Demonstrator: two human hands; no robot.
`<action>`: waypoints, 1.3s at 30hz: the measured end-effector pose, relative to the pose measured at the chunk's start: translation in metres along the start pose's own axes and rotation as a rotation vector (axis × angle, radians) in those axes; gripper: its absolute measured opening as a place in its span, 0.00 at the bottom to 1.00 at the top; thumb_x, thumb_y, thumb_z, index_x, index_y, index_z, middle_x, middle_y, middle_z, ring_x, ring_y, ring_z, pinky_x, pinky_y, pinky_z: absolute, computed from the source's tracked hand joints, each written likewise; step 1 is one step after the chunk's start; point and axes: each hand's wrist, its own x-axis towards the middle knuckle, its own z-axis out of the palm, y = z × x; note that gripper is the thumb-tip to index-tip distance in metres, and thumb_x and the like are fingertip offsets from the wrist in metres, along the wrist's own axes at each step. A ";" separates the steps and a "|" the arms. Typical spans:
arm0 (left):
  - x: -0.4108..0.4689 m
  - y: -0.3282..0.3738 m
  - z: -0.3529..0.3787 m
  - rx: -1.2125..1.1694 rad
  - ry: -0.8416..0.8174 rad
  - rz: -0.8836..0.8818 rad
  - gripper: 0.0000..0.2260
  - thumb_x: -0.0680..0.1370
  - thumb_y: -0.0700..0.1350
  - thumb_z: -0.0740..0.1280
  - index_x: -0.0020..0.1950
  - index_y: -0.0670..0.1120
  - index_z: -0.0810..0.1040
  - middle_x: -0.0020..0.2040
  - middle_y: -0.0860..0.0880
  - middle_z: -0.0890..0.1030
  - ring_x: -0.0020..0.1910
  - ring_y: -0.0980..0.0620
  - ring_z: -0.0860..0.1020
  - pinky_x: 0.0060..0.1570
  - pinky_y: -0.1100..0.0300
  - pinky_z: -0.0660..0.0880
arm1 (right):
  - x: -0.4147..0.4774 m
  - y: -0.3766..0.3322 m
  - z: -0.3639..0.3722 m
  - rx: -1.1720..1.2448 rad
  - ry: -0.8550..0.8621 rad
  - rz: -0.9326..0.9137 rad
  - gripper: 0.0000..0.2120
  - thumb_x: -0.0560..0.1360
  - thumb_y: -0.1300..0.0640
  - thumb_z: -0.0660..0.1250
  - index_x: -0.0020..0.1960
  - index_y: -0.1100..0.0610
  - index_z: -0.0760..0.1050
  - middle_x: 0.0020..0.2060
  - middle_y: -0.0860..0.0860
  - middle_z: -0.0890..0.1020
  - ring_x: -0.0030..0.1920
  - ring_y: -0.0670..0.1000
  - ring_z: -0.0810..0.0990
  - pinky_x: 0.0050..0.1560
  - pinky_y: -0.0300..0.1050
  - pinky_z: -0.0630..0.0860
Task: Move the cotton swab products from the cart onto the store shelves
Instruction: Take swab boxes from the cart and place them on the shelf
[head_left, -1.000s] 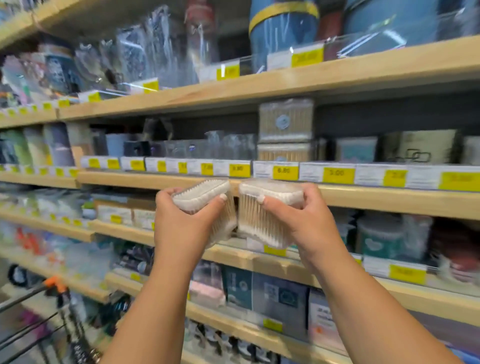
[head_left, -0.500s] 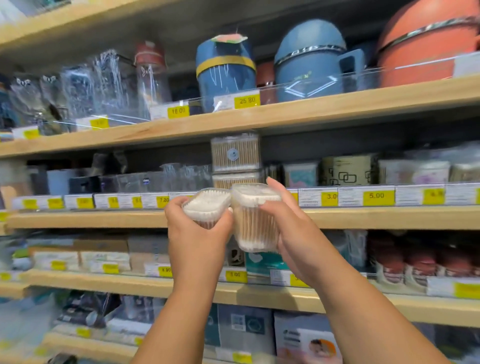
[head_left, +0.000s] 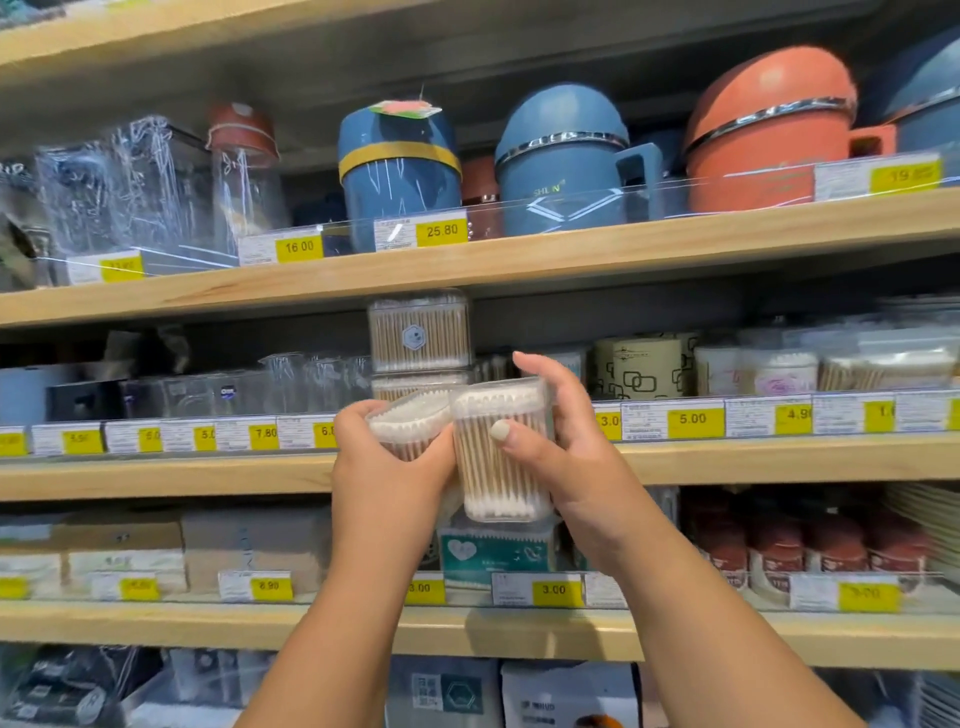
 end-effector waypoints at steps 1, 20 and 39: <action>0.002 0.001 0.001 0.011 -0.002 0.014 0.24 0.69 0.52 0.74 0.59 0.52 0.67 0.47 0.55 0.77 0.43 0.58 0.76 0.42 0.54 0.74 | 0.002 -0.003 -0.002 -0.014 0.055 -0.021 0.29 0.61 0.46 0.76 0.60 0.36 0.70 0.58 0.50 0.78 0.55 0.51 0.81 0.49 0.50 0.80; 0.010 0.001 0.009 -0.014 -0.038 0.059 0.24 0.67 0.53 0.76 0.58 0.58 0.67 0.49 0.61 0.75 0.49 0.57 0.76 0.50 0.47 0.78 | 0.113 0.002 -0.062 -1.276 0.516 0.363 0.46 0.58 0.33 0.76 0.64 0.57 0.60 0.56 0.59 0.78 0.58 0.62 0.76 0.42 0.49 0.74; 0.012 -0.009 0.007 -0.056 -0.101 0.046 0.24 0.69 0.52 0.75 0.58 0.57 0.67 0.49 0.61 0.74 0.48 0.62 0.74 0.46 0.53 0.76 | 0.087 0.002 -0.060 -1.549 0.014 0.321 0.22 0.81 0.42 0.49 0.51 0.53 0.77 0.48 0.53 0.80 0.52 0.56 0.77 0.49 0.48 0.74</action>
